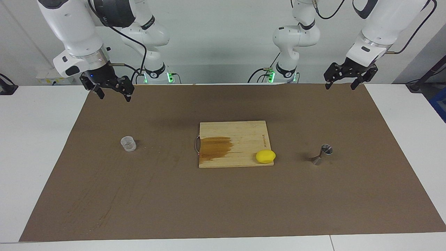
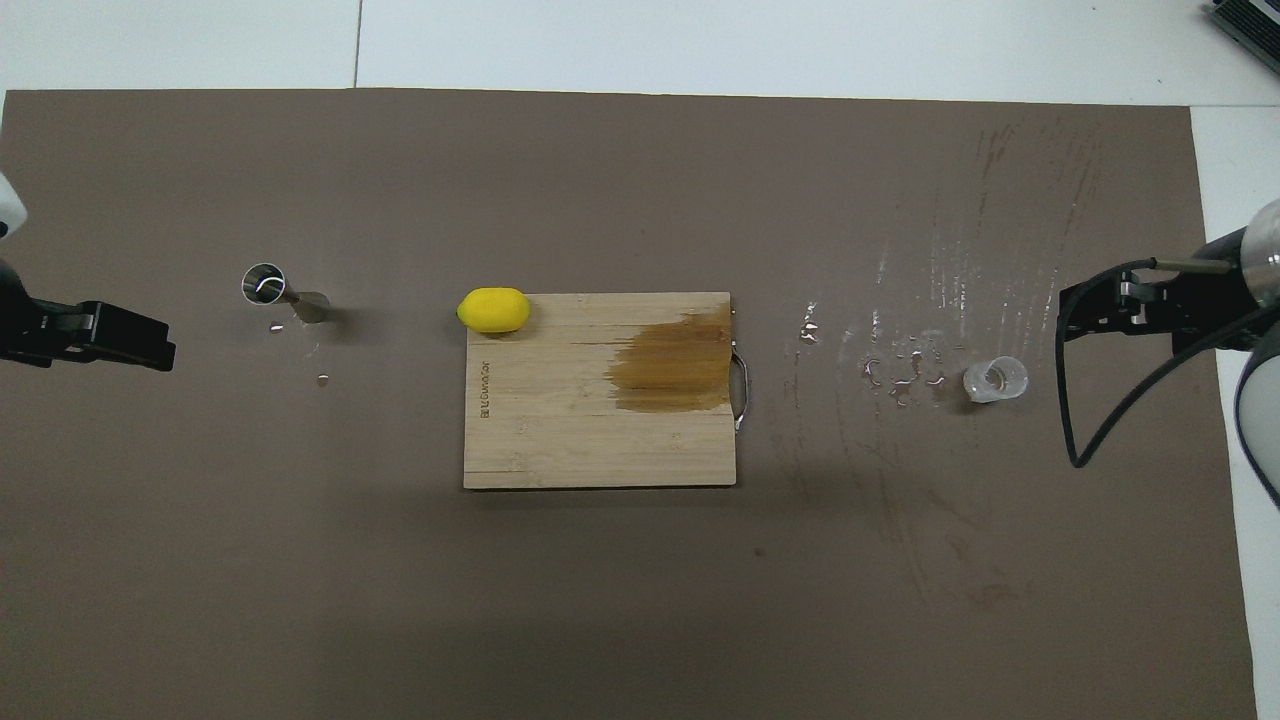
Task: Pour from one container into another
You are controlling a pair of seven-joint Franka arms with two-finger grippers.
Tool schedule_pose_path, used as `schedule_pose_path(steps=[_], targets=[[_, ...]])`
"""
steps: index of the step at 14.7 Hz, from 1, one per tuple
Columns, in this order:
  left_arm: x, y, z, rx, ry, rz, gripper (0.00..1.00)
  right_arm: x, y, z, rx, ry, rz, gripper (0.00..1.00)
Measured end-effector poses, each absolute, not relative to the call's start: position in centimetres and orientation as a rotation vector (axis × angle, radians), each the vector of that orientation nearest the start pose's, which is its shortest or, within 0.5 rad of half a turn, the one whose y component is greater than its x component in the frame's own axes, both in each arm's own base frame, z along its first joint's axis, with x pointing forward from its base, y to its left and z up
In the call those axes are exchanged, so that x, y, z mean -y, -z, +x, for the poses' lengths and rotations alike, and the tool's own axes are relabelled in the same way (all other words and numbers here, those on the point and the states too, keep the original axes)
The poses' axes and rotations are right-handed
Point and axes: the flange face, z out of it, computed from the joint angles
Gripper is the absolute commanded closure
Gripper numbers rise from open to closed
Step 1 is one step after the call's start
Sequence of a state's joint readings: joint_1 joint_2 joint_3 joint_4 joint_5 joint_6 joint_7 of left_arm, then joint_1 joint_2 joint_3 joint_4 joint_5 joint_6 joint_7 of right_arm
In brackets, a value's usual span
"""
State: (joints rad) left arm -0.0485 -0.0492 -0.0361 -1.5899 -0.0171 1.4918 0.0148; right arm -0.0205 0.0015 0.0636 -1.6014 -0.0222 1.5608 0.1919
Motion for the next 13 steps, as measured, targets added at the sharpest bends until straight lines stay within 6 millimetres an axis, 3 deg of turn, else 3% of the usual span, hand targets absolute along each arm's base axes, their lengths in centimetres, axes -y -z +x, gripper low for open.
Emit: schedule_pose_path(steps=[8,13], targets=[[4.0,-62.7,52.7,-0.127,-0.134,-3.15,0.0,-2.1,-60.8,55.2,-0.235,-0.062,-3.159,0.0],[0.0,-58.7,53.1,0.037,-0.27,-3.221,0.0,-2.1,-60.8,55.2,-0.235,-0.062,-3.159,0.0]])
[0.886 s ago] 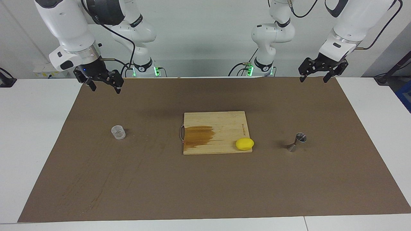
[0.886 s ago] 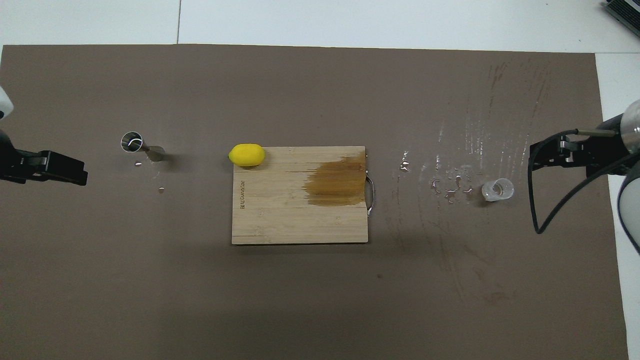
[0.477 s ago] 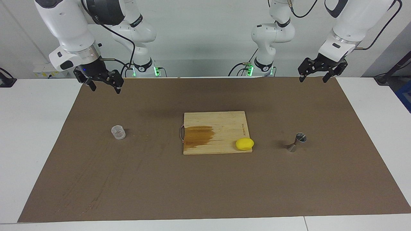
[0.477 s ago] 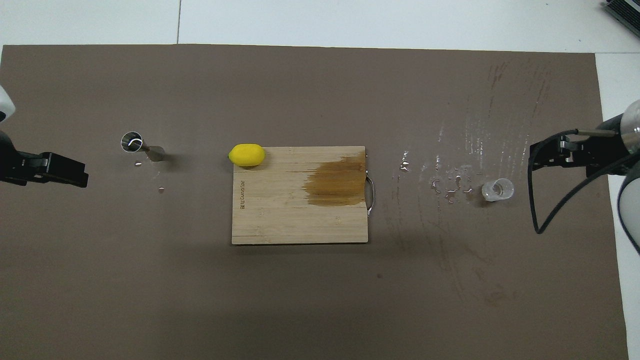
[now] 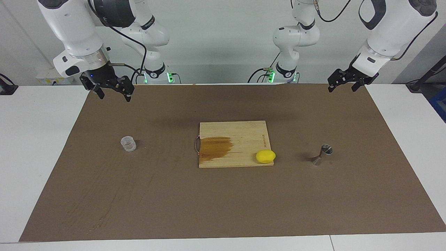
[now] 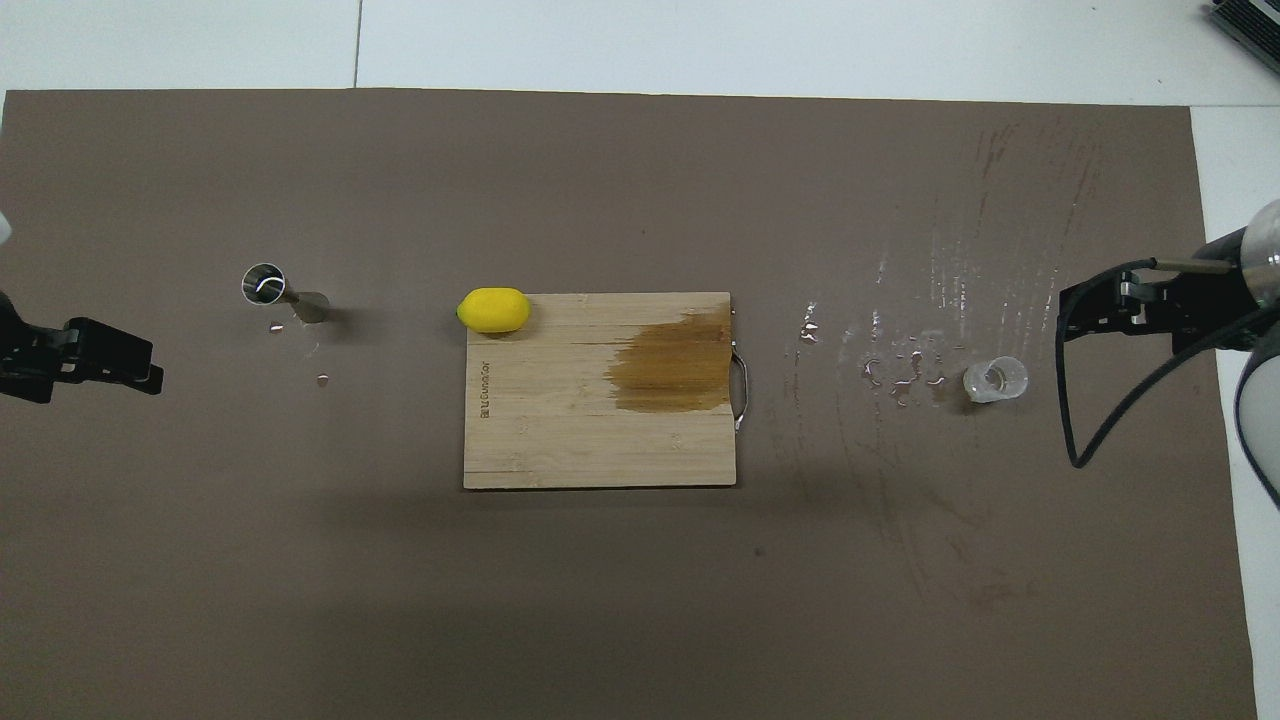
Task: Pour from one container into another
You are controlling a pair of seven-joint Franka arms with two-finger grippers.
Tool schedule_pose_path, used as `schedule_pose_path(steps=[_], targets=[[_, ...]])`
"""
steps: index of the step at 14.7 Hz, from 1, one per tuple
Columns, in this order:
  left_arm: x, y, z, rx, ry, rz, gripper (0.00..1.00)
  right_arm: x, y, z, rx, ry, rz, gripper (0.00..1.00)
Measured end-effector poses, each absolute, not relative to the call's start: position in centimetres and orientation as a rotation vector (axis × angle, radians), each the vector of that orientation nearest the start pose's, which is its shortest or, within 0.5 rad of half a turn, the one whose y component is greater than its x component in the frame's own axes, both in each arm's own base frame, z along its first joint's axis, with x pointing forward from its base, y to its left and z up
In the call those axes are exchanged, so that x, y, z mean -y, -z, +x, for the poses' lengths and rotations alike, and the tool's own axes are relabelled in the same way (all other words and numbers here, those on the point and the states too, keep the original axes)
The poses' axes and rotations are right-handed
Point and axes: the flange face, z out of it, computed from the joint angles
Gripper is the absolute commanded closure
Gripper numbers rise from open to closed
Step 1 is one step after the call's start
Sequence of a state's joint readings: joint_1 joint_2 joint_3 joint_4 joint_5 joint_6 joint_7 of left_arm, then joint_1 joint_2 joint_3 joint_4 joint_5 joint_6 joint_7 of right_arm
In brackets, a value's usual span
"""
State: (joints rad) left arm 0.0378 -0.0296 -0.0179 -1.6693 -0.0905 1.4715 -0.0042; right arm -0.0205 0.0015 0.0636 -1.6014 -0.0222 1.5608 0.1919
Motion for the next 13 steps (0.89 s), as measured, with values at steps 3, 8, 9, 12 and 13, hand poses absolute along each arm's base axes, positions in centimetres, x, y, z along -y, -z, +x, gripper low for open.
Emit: schedule_pose_path(steps=[3,8,9,12,13], targets=[[-2.7,-54.9,53.7,0.286,-0.386,-3.334,0.0,-2.1,-60.8,55.2,-0.235,-0.062,-3.159,0.0],[-7.5,-48.8,53.8,1.085,-0.479,-3.334,0.0,-2.1,-60.8,55.2,-0.235,-0.062,-3.159,0.0],[-8.0,-48.1,53.7,1.258,-0.499,-3.297,0.0,-2.1,-60.8,55.2,-0.235,-0.062,-3.159,0.0],[-8.9,-46.5,53.9,1.766,-0.559,-3.144,0.0,-2.1,-60.8,55.2,-0.235,-0.062,-3.159,0.0],[-9.3,-46.0,53.9,1.963,-0.586,-3.076,0.0,-2.1,-60.8,55.2,-0.235,-0.062,-3.159,0.0]])
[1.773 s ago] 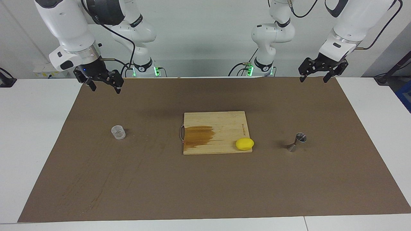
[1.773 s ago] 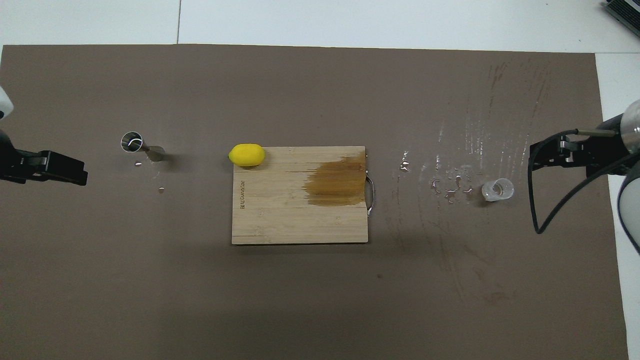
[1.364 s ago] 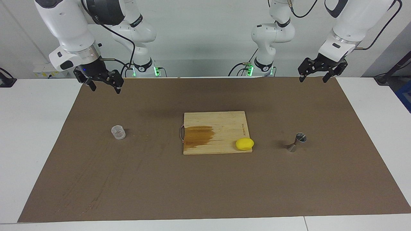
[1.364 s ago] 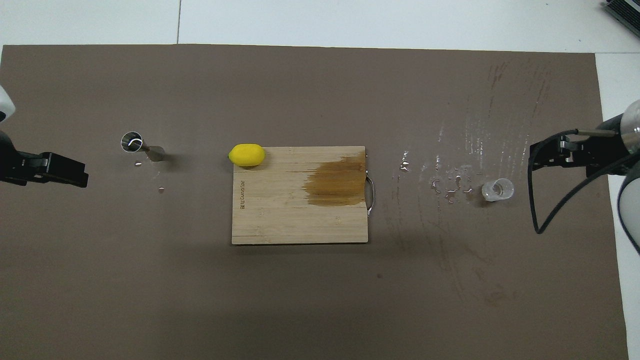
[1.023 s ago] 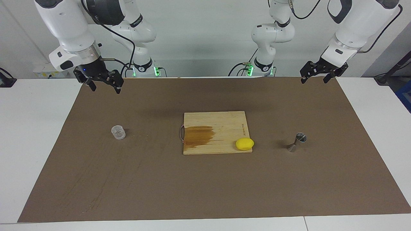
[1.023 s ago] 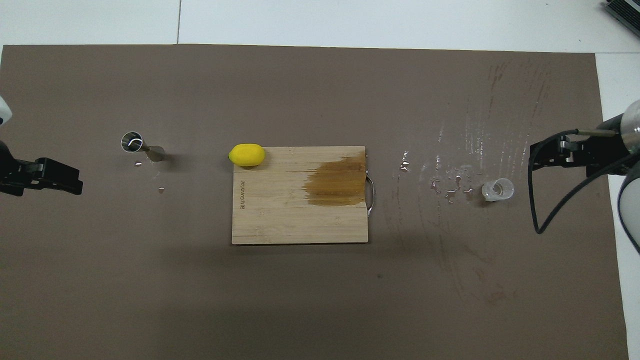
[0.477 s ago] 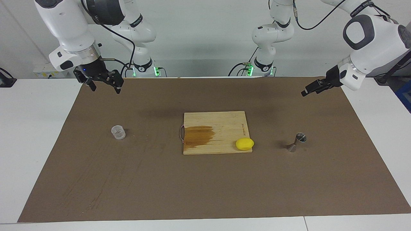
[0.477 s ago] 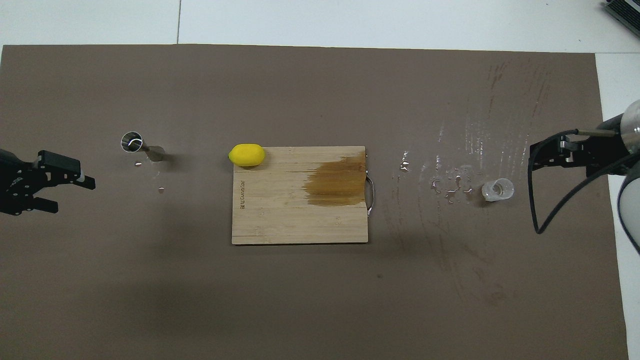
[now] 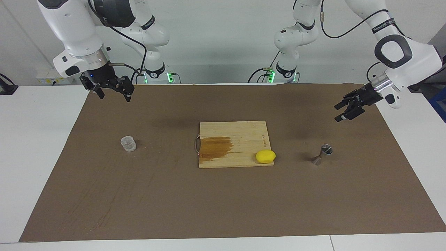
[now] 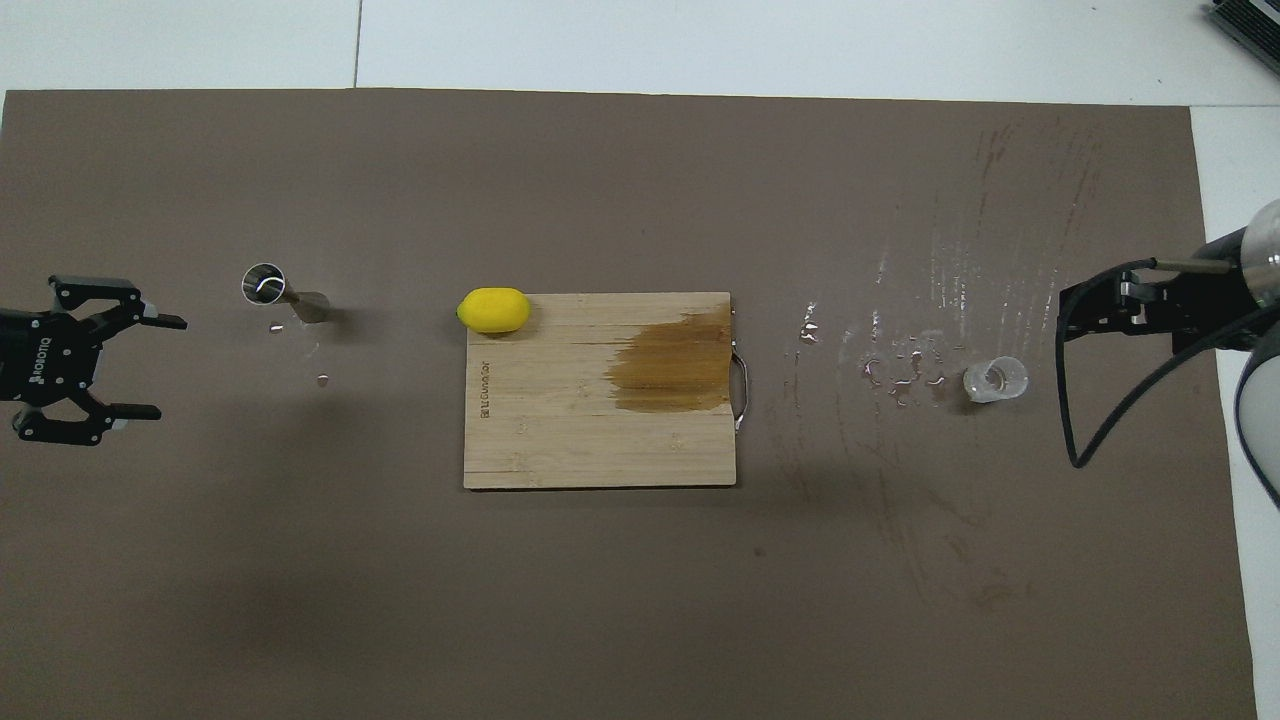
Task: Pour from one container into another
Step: 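Reach the left gripper to the small metal cup while the right gripper opens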
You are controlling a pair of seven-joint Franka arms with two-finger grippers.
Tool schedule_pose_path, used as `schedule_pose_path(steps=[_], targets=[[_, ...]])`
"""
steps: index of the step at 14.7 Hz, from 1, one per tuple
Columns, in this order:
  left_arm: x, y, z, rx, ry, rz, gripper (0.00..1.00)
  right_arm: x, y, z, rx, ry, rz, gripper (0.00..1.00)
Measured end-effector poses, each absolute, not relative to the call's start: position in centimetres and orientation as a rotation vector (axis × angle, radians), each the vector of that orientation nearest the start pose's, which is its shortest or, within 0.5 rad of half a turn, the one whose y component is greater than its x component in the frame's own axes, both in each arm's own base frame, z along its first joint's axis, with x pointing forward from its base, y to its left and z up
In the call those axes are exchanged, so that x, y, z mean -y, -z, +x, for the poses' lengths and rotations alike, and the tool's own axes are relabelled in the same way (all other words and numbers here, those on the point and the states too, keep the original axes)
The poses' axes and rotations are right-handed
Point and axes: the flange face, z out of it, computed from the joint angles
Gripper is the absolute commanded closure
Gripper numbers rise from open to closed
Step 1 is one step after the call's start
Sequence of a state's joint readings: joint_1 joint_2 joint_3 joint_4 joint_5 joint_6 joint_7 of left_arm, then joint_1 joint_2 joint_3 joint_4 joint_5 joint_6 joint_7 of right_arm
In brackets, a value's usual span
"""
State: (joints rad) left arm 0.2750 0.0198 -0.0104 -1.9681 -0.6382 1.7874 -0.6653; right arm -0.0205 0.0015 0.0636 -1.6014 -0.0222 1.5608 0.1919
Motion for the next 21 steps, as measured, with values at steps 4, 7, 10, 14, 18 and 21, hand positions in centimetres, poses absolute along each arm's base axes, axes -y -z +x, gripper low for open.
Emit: schedule_pose_path(steps=[4,7,10,14,18,21], targets=[[-10.7,-42.8,53.4,-1.705,0.437,1.647,0.0,-2.1,-60.8,55.2,-0.235,-0.062,-3.159,0.0],[-11.1,-40.2,52.7,-1.844,0.449,1.323,0.0,-2.1,-60.8,55.2,-0.235,-0.062,-3.159,0.0],[-11.1,-37.4,51.6,-1.896,0.488,1.061,0.0,-2.1,-60.8,55.2,-0.235,-0.062,-3.159,0.0],[-9.3,-34.6,51.3,-1.918,0.554,0.867,0.0,-2.1,-60.8,55.2,-0.235,-0.062,-3.159,0.0],[-7.9,-31.6,52.0,-1.966,0.575,0.726,0.0,-2.1,-60.8,55.1,-0.235,-0.076,-3.16,0.0],[-7.6,-31.1,52.4,-1.959,0.578,0.67,0.0,-2.2,-60.8,55.2,-0.233,-0.07,-3.16,0.01]])
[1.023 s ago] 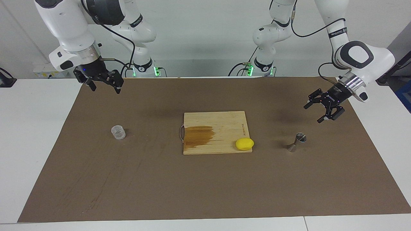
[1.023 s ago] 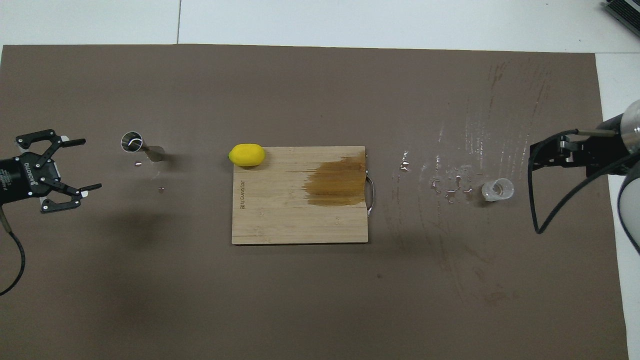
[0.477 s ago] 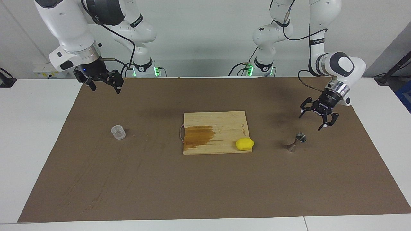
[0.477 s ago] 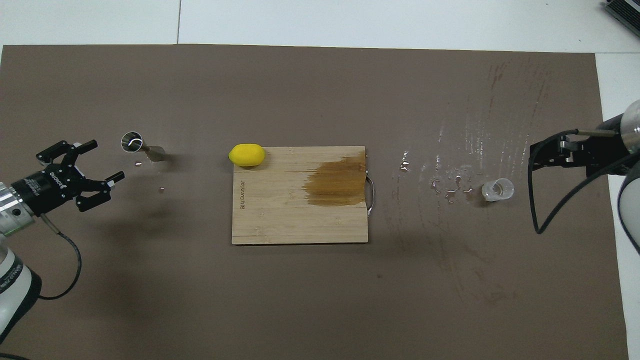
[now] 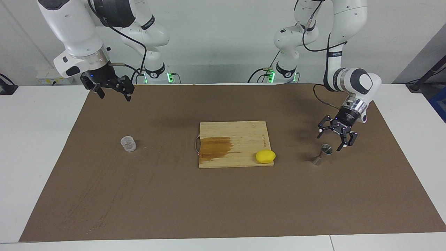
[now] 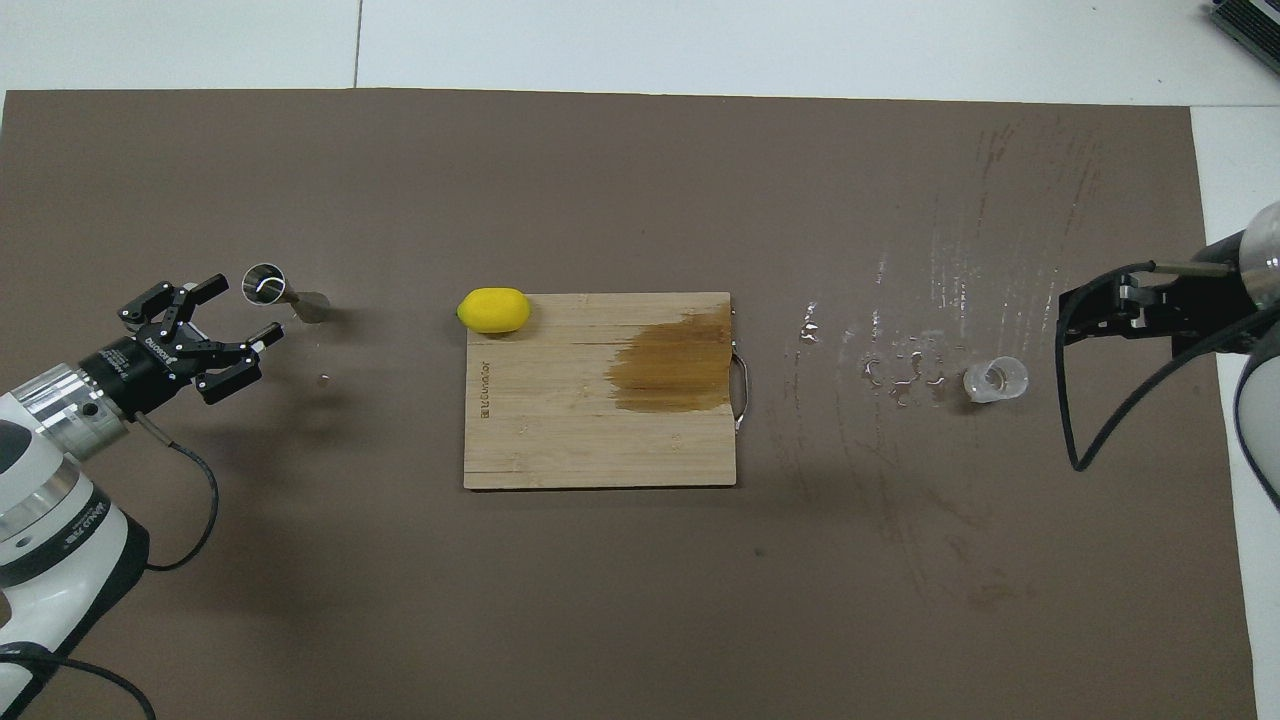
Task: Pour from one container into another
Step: 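Reach the left gripper to the small metal cup while the right gripper opens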
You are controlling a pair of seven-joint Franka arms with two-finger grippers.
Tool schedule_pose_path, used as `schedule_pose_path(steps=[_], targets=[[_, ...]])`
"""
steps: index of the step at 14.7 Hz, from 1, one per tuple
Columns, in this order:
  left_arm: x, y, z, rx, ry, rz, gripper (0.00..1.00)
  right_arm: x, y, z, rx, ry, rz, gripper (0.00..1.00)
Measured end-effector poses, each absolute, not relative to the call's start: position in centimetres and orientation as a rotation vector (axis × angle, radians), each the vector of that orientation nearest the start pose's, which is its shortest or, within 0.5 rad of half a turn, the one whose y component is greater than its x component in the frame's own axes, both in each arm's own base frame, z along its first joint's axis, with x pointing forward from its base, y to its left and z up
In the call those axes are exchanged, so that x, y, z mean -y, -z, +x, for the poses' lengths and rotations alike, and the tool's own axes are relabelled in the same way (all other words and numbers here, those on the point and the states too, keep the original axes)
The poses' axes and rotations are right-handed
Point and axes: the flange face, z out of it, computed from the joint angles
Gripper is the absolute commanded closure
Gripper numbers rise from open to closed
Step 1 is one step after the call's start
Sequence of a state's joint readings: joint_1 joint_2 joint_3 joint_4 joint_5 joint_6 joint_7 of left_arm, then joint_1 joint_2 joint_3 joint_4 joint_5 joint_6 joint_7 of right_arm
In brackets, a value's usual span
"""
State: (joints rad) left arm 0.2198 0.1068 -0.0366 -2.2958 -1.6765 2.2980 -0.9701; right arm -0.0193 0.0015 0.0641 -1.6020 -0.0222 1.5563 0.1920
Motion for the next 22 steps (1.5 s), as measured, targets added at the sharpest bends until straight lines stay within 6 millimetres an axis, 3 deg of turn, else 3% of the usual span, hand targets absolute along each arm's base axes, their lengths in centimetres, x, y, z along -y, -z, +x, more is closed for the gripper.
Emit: schedule_pose_path(steps=[2,4,6,8,10,12,15,18,20,22], targets=[[-6.7,-31.1,52.8,-1.958,0.569,0.655,0.0,-2.4,-61.1,55.6,-0.232,-0.017,-3.157,0.01],[-5.8,-31.0,53.1,-1.961,0.565,0.654,0.07,-2.4,-61.1,55.6,-0.271,-0.003,-3.152,0.01],[-5.4,-30.9,53.2,-1.965,0.562,0.658,0.09,-2.5,-61.1,55.7,-0.433,0.001,-3.133,0.01],[-5.6,-30.8,53.2,-1.97,0.557,0.656,0.19,-2.6,-60.9,55.7,-0.633,-0.01,-3.082,0.01],[-5.7,-30.7,53.2,-1.967,0.545,0.666,0.51,-2.1,-60.2,56.1,-0.829,-0.051,-2.995,0.01],[-5.7,-30.7,53.2,-1.966,0.541,0.67,1.0,-0.6,-58.9,56.6,-1.078,-0.117,-2.869,0.01],[-5.8,-30.6,53.2,-1.96,0.528,0.685,1.0,1.4,-56.6,57.3,-1.451,-0.231,-2.63,0.01],[-5.8,-30.8,53.3,-1.946,0.515,0.697,1.0,3.1,-53.2,57.9,-1.696,-0.381,-2.381,0.01],[-5.5,-31.5,54.0,-1.927,0.511,0.701,1.0,5.8,-50.0,58.5,-1.787,-0.493,-2.215,0.0],[-4.4,-32.6,54.9,-1.901,0.522,0.712,1.0,9.7,-46.3,58.9,-1.862,-0.559,-2.061,0.0]])
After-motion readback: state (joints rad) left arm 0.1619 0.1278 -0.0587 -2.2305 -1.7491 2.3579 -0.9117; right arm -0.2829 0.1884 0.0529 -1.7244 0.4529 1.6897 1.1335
